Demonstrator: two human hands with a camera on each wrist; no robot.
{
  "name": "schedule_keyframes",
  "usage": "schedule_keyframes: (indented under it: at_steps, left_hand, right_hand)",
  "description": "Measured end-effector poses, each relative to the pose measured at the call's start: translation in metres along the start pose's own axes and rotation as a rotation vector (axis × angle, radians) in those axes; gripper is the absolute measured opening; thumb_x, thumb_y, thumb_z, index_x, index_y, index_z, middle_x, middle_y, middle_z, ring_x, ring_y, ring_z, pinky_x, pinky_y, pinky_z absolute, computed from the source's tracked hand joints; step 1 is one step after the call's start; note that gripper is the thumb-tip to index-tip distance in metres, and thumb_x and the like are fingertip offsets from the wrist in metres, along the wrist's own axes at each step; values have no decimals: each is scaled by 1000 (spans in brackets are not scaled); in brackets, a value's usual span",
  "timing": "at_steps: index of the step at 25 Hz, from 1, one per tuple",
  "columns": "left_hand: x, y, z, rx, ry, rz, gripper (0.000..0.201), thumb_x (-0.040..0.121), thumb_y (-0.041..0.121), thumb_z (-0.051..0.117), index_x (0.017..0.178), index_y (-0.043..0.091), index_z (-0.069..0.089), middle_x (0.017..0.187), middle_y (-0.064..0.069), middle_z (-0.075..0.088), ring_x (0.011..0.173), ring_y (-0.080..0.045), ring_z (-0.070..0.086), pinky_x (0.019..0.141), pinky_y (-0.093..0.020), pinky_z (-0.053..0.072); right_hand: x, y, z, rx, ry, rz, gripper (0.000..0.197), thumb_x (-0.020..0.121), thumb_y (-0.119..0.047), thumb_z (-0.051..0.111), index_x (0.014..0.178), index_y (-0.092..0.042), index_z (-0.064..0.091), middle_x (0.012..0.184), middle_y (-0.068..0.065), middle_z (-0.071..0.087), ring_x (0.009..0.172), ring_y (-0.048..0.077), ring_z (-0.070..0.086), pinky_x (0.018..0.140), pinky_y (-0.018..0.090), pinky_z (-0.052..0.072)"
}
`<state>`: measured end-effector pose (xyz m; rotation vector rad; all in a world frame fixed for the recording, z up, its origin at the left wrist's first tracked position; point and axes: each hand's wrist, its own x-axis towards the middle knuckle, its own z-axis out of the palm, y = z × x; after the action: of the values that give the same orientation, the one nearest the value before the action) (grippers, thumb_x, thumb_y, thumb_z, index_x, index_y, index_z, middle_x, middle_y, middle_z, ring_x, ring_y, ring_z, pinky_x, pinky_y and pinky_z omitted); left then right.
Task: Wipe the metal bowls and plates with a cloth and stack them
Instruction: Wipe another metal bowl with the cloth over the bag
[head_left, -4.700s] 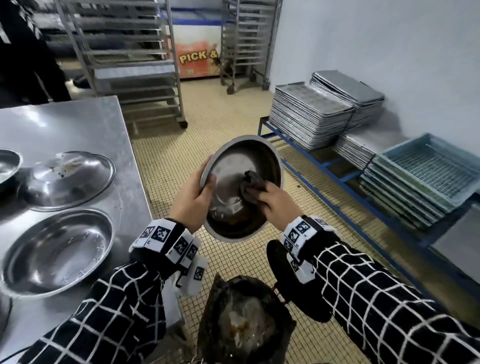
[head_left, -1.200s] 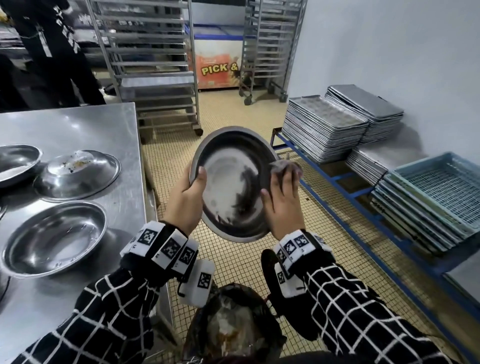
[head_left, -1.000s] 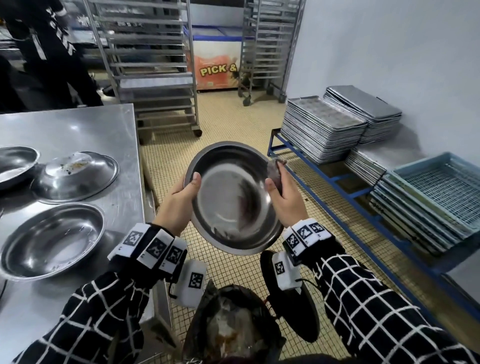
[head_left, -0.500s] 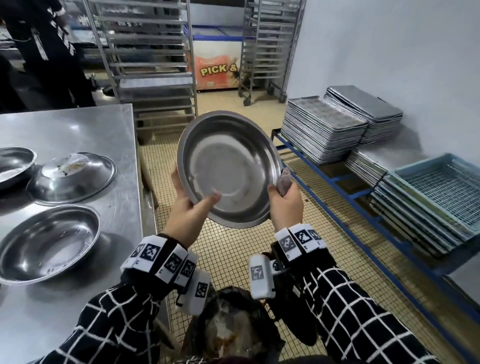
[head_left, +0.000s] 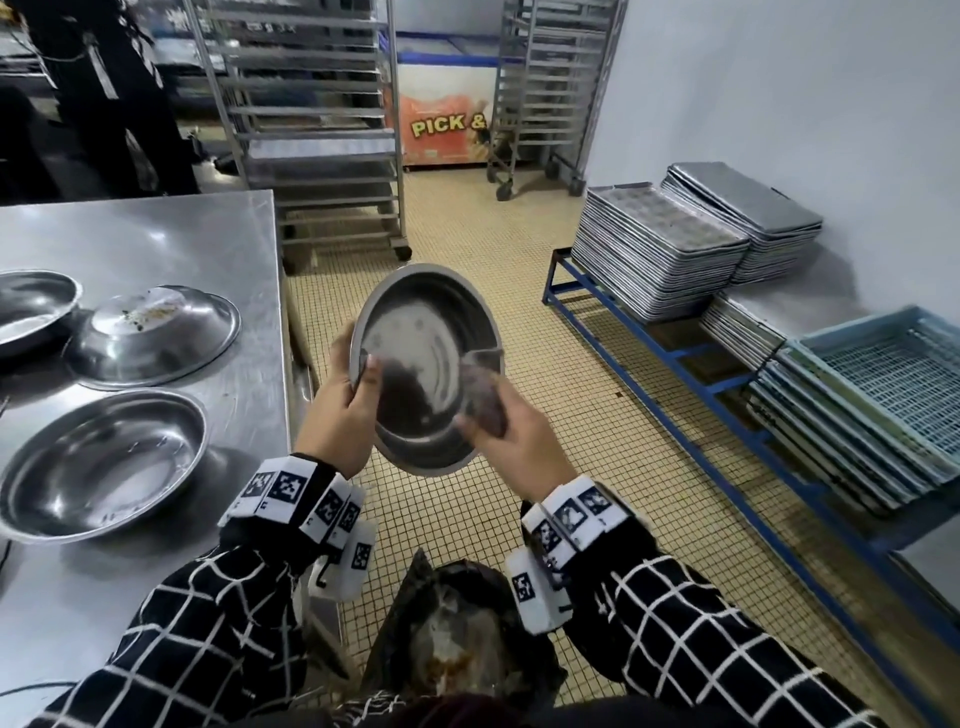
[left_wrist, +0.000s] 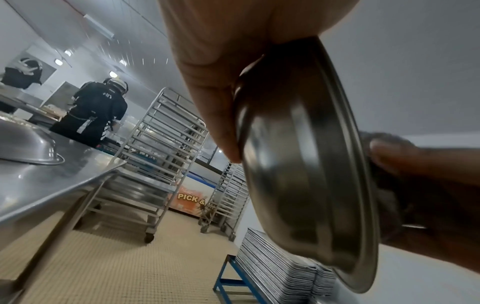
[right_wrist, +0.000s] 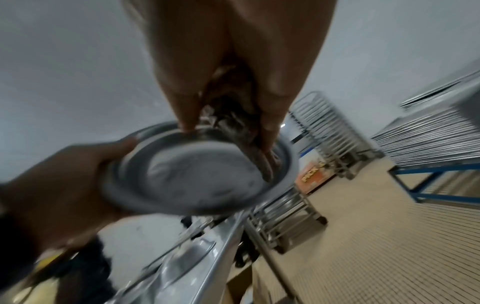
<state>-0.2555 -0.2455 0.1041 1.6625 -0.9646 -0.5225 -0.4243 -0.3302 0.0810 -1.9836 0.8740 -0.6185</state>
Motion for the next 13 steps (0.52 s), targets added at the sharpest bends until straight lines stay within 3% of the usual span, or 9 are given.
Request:
schedule_keyframes:
  at_steps: [2,4,5,7,9,11,13]
  left_hand:
    - [0,5,2,-1,-9,8,56,95,55,31,147,40,16,130,-2,53,117,-18,52,99,-35,43]
    - [2,12,-1,7,-13,46,49,93,58,31,140,48,20,120,12,55,103,-5,59,90,-26,47]
    - [5,12,-4,4,-16,64,47,91,64,33,136,51,28,120,14,57,99,-2,62,89,-27,50]
    - [9,10,-10,-7,-21,69,57,84,74,34,136,51,33,123,4,61,107,-15,62,94,-45,50]
    - [10,6,-11,23,-32,57,63,82,74,33,138,45,33,123,-1,61,110,-23,60,94,-52,48]
    - [9,6,-9,-14,-1,61,63,84,69,34,140,40,34,121,-1,61,109,-21,60,94,-51,49]
    - [11,6,-6,-76,42,76,64,83,72,36,138,40,37,123,-3,61,112,-23,58,96,-52,48]
  right_hand:
    - [-8,-4,29,-178,-206,-207,58,93,-54,44,140,-20,39,134,3,53,123,17,50,105,36,41]
    - [-16,3,48,-368,-279,-350,59,98,-51,31,149,-21,26,150,2,37,140,17,29,117,35,21]
    - [-16,11,47,-429,-262,-373,58,99,-51,25,150,-23,24,153,0,33,144,16,22,118,36,16]
    - [-7,34,34,-595,-172,-380,62,98,-57,9,147,-26,32,152,-3,34,146,16,16,119,41,15]
    - [4,50,15,-719,-97,-351,71,94,-60,-1,145,-28,36,151,-5,35,147,16,11,118,43,15]
    - [5,45,15,-659,-62,-341,70,94,-61,0,143,-30,39,149,-7,38,146,16,15,119,41,13]
    - [-5,24,32,-400,-91,-340,60,97,-57,11,139,-30,46,144,-9,47,141,12,29,117,36,19]
